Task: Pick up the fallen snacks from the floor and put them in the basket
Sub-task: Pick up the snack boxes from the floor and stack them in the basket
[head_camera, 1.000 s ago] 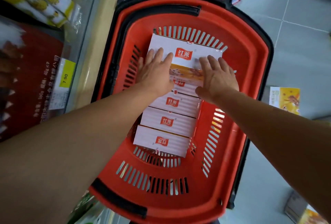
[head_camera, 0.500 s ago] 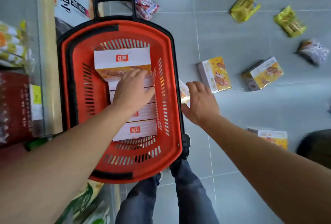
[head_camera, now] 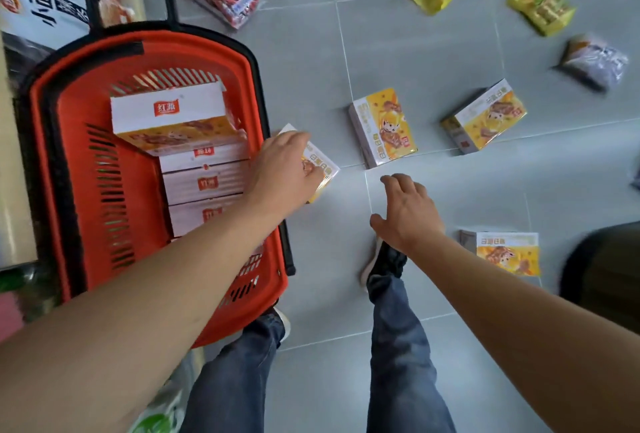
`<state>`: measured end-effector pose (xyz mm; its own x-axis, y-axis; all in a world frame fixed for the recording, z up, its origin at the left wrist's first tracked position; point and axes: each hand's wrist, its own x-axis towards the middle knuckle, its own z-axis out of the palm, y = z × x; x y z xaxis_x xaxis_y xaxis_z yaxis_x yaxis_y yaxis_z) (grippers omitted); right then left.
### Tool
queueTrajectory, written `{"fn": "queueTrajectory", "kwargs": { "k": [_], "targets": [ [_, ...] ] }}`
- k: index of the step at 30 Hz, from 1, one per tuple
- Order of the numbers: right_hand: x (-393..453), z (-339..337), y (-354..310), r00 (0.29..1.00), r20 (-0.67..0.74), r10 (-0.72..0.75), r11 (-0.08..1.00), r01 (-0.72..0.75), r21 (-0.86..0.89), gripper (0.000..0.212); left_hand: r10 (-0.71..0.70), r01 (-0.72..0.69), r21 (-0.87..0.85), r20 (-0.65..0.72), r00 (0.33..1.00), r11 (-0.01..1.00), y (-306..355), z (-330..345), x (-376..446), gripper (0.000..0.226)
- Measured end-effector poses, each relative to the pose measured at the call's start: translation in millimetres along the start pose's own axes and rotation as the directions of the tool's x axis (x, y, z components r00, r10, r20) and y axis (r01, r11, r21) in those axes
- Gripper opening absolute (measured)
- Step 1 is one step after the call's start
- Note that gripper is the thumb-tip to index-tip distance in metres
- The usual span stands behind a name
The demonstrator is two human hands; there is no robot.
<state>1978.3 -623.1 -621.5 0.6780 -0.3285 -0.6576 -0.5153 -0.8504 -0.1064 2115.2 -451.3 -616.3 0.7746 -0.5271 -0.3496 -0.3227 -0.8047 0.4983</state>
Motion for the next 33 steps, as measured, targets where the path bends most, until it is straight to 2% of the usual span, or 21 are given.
{"fn": "queueTrajectory", "kwargs": {
  "k": [5,7,11,18,22,26,31,33],
  "targets": [
    [44.6,-7.1,57.0,0.992,0.073,-0.099,0.995,0.100,-0.009,0.069,-0.134,0.134,-0.013,0.029,0.991,0.991,40.8,46.9,23.3,0.052],
    [63.8,-9.6,69.5,0.986,0.097,-0.139,0.990,0.141,-0.018,0.069,-0.205,0.206,-0.032,0.033,0.978,0.978,48.1,63.7,32.1,0.043],
    [107.8,-2.9,92.1,0.965,0.143,-0.221,0.974,0.225,-0.014,0.067,-0.399,0.398,-0.152,0.027,0.917,0.905,56.1,108.4,47.8,0.037],
    [177.3,40.9,107.3,0.943,0.204,-0.264,0.961,0.275,-0.023,0.065,-0.581,0.574,-0.263,0.061,0.812,0.775,31.8,187.4,65.6,0.050],
    [223.4,76.8,102.4,0.937,0.224,-0.270,0.960,0.281,-0.019,0.067,-0.679,0.665,-0.363,0.108,0.726,0.653,-1.6,232.7,82.2,0.054],
    [272.9,122.8,88.7,0.928,0.252,-0.276,0.957,0.289,-0.017,0.070,-0.761,0.709,-0.471,0.111,0.639,0.526,-40.5,278.2,108.2,0.036],
    [336.2,189.2,61.2,0.929,0.244,-0.280,0.960,0.267,0.084,0.071,-0.874,0.739,-0.579,0.092,0.478,0.344,-95.5,338.6,137.9,0.028],
    [356.3,210.6,51.2,0.923,0.286,-0.259,0.958,0.208,0.196,0.074,-0.912,0.727,-0.643,0.108,0.395,0.239,-114.0,358.3,150.4,0.040]
  ]
}}
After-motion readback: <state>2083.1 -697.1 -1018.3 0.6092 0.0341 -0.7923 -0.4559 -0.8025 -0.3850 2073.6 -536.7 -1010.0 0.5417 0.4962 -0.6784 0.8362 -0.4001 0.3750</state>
